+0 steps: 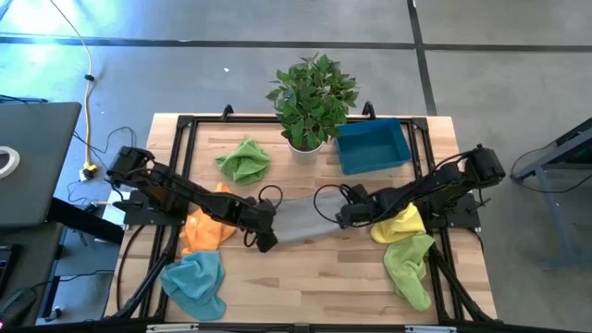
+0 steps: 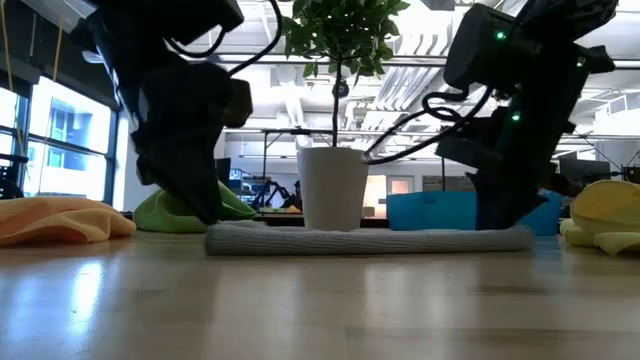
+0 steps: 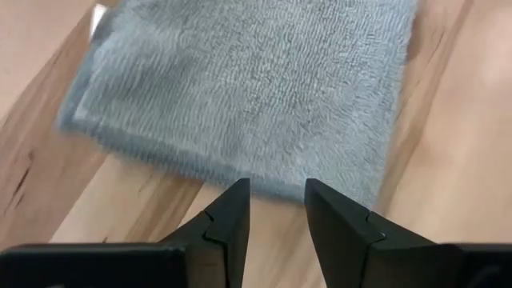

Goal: Sort microfiber towel by color & place in baskets
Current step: Fold the gray towel

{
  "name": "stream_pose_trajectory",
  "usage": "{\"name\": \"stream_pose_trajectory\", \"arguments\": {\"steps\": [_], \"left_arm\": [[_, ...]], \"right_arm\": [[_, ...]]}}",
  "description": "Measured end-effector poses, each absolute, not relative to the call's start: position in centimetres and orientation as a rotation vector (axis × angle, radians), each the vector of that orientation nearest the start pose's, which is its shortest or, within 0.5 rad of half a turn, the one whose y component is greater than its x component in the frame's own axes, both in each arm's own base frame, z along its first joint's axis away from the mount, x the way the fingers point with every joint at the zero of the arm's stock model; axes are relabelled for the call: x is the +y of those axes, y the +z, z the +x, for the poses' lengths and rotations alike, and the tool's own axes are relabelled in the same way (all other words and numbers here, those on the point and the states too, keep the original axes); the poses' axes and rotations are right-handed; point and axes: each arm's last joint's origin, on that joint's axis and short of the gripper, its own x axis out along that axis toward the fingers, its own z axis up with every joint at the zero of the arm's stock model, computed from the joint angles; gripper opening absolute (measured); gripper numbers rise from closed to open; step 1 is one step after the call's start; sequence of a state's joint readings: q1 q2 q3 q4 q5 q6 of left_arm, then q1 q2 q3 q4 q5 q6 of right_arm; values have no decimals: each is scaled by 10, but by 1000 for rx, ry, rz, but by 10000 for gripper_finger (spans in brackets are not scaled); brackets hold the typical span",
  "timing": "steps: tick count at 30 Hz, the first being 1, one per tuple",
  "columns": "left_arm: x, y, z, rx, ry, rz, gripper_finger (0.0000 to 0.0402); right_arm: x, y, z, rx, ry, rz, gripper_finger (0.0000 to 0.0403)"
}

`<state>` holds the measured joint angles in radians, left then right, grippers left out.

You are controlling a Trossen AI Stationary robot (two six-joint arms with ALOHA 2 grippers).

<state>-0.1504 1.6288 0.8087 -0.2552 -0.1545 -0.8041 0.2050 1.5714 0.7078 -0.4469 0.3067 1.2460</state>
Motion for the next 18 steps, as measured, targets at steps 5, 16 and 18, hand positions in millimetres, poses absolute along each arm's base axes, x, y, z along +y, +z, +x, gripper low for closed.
{"name": "stream_pose_trajectory", "arguments": {"steps": [5,16,18], "left_arm": [[-40,153,288,969,420,-613,110],[-44,156,287,991,369,-729,110],[-45,157,287,997,357,-741,110]], "right_arm": [[40,147,241,1101,-852,675,0],[47,204,266,1143,-766,726,0],[48,212,272,1116,-750,740,0]]}}
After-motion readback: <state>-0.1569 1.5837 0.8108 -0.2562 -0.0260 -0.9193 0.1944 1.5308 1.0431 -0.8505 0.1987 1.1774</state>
